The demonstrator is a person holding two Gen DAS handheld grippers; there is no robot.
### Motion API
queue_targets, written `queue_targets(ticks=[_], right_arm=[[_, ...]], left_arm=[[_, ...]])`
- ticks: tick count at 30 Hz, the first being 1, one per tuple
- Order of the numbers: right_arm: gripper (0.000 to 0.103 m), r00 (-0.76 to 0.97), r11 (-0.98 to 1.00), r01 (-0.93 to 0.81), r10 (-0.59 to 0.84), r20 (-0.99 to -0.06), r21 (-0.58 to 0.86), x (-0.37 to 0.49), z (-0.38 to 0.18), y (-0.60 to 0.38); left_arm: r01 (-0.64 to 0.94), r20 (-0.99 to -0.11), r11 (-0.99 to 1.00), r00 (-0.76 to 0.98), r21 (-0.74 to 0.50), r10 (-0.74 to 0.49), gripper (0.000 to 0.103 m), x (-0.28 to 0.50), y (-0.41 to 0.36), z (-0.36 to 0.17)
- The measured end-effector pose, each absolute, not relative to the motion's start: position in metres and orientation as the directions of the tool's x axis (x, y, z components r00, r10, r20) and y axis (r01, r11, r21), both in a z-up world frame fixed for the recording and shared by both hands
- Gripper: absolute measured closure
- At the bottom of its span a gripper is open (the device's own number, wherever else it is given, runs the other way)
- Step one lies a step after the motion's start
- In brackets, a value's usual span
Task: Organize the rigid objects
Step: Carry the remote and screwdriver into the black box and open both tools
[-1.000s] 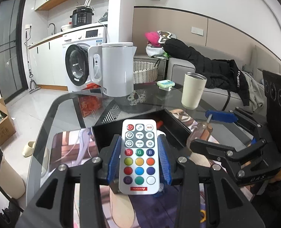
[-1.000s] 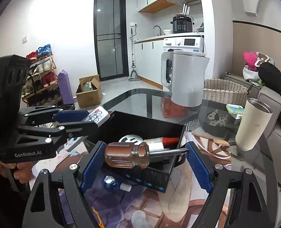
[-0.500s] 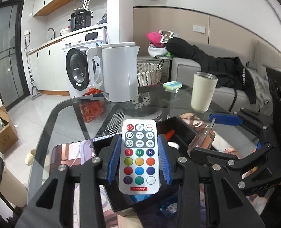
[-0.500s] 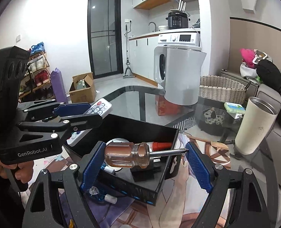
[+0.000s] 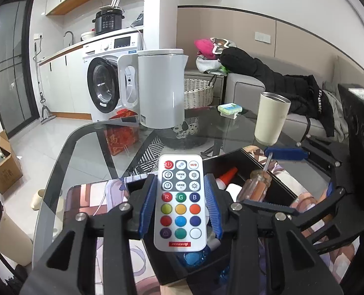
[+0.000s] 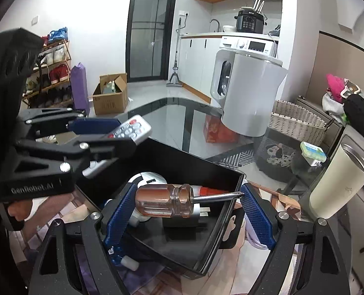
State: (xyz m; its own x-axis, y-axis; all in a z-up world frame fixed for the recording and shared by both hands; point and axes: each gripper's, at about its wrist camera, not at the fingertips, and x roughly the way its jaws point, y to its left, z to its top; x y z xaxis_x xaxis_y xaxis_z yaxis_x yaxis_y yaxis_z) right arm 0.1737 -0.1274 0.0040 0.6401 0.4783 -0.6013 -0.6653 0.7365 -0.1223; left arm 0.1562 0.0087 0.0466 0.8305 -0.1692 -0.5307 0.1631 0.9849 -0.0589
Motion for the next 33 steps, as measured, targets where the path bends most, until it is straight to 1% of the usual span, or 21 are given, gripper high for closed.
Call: queue_targets(ticks=[4, 11, 22, 29, 32, 33], right_arm=[[0.017, 0.613, 0.734, -0.674, 0.496, -0.615, -0.080, 0.180, 0.003, -0.126], [0.017, 0.618, 0.716, -0.682, 0.459, -0.639, -0.145, 0.192, -0.005, -0.110], [0.017, 0.596, 0.684, -0.706, 0.433, -0.677, -0.185, 0.206, -0.014, -0.092], [0.017, 0.550, 0.687, -0.708, 0.392, -0.738, -0.163, 0.214, -0.016, -0.086], [0.017, 0.459, 0.675, -0.732, 0.387, -0.800, -0.094, 0.221, -0.019, -0.081], [0.017, 0.449, 0.672, -0.734, 0.374, -0.811, -0.097, 0.221, -0.020, -0.078]], left_arm=[[0.172, -0.525, 0.983, 0.832, -0.060, -0.178, 0.065, 0.160, 0.006, 0.047], [0.179, -0.545, 0.982, 0.819, -0.055, -0.180, 0.065, 0.167, 0.009, 0.041], [0.189, -0.571, 0.980, 0.799, -0.060, -0.189, 0.065, 0.176, 0.012, 0.034], [0.218, -0.594, 0.975, 0.778, -0.050, -0.205, 0.065, 0.178, 0.006, 0.029], [0.216, -0.605, 0.974, 0.768, -0.067, -0.212, 0.065, 0.181, 0.006, 0.026], [0.214, -0.607, 0.974, 0.765, -0.073, -0.214, 0.065, 0.181, 0.007, 0.025]])
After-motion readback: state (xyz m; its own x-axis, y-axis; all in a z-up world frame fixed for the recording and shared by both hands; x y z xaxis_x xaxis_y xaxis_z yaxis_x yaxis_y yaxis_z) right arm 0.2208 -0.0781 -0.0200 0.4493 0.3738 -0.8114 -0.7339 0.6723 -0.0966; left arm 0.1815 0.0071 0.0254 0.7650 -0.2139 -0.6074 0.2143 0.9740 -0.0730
